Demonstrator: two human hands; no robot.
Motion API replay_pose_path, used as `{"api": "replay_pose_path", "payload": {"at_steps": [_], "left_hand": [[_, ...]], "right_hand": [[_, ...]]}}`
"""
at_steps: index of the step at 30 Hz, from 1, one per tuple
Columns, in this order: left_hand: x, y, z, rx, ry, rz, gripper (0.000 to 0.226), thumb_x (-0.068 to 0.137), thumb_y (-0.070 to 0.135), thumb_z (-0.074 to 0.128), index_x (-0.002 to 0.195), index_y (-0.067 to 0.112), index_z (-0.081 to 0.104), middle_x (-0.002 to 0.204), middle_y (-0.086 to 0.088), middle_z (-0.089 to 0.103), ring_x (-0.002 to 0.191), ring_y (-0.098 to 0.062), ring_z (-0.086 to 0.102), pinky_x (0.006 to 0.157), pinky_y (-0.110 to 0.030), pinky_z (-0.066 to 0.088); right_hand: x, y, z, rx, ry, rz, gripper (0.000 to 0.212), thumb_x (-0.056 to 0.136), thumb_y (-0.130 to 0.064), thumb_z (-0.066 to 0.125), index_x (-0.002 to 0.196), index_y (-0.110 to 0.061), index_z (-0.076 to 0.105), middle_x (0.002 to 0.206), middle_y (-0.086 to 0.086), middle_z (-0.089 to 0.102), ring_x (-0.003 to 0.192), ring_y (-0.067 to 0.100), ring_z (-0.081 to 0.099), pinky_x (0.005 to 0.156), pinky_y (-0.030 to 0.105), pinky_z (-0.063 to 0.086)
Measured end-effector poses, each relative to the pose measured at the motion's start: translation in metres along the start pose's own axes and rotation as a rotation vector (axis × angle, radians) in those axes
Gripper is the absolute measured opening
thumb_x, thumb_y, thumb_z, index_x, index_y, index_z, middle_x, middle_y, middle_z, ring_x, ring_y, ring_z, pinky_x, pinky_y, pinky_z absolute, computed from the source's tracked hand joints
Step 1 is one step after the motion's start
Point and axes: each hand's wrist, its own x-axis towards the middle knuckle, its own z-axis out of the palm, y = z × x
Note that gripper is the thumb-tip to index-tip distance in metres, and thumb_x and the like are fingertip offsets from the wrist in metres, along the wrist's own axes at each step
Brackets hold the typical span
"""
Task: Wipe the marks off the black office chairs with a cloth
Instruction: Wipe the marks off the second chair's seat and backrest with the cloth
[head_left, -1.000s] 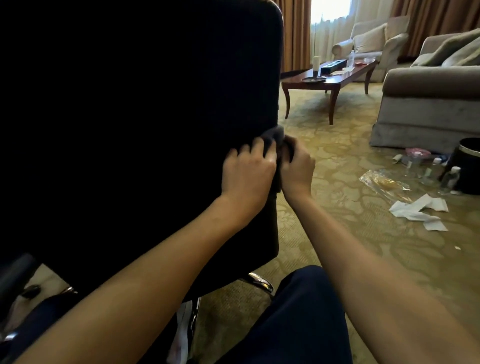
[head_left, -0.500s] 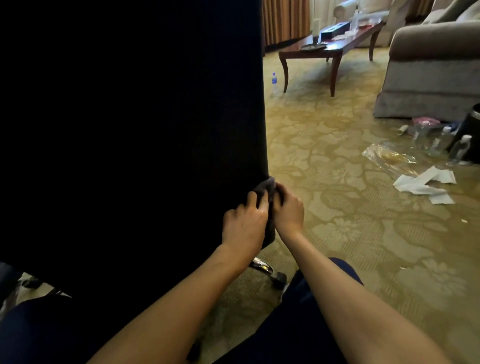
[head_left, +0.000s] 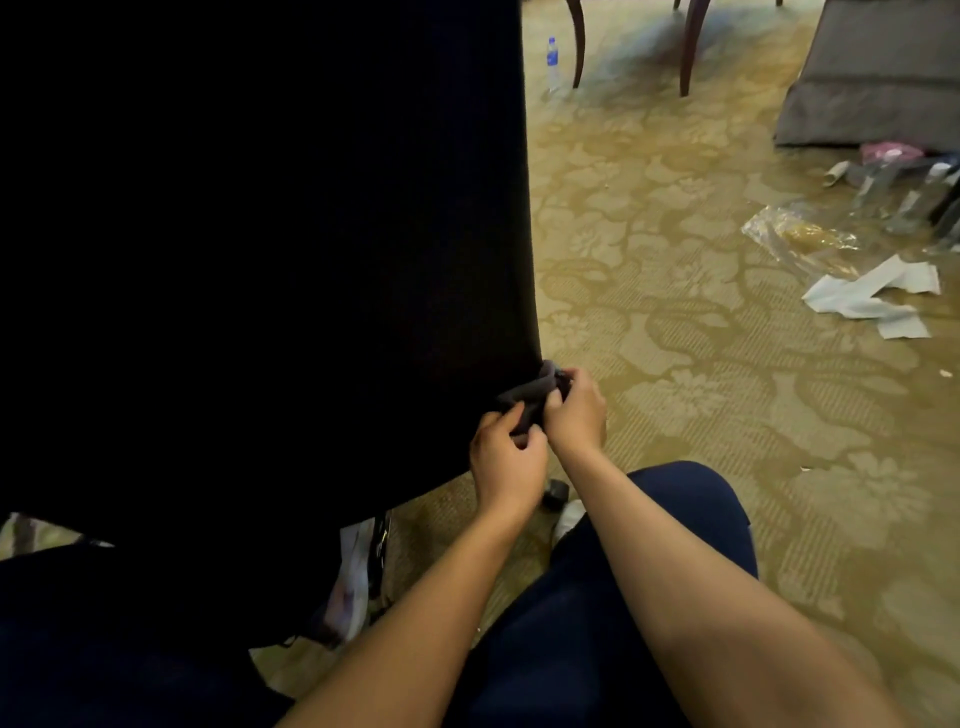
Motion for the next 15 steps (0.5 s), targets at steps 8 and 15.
{"api": "replay_pose_path", "payload": {"at_steps": [8, 15], "left_hand": [[-0.002, -0.028, 0.001, -0.382, 0.065, -0.236, 0.035, 0.094, 0.015, 0.064, 0.129, 0.011, 0.064, 0.135, -0.001, 0.055, 0.1, -0.004, 0.064, 0.068, -0.004, 0.047], [-0.011, -0.054, -0.031, -0.46, 0.145, -0.323, 0.025, 0.092, 0.025, 0.067, 0.116, 0.02, 0.071, 0.112, 0.008, 0.064, 0.092, 0.001, 0.059, 0.07, -0.007, 0.043]], "right_hand": [[-0.012, 0.002, 0.017, 0.506, -0.155, 0.49, 0.026, 0.092, -0.007, 0.043, 0.115, -0.018, 0.051, 0.1, 0.01, 0.061, 0.086, 0.029, 0.063, 0.075, 0.044, 0.057], [-0.04, -0.013, 0.055, 0.615, -0.133, 0.655, 0.032, 0.091, -0.026, 0.05, 0.122, -0.017, 0.049, 0.11, 0.014, 0.062, 0.095, 0.032, 0.065, 0.082, 0.048, 0.058]]}}
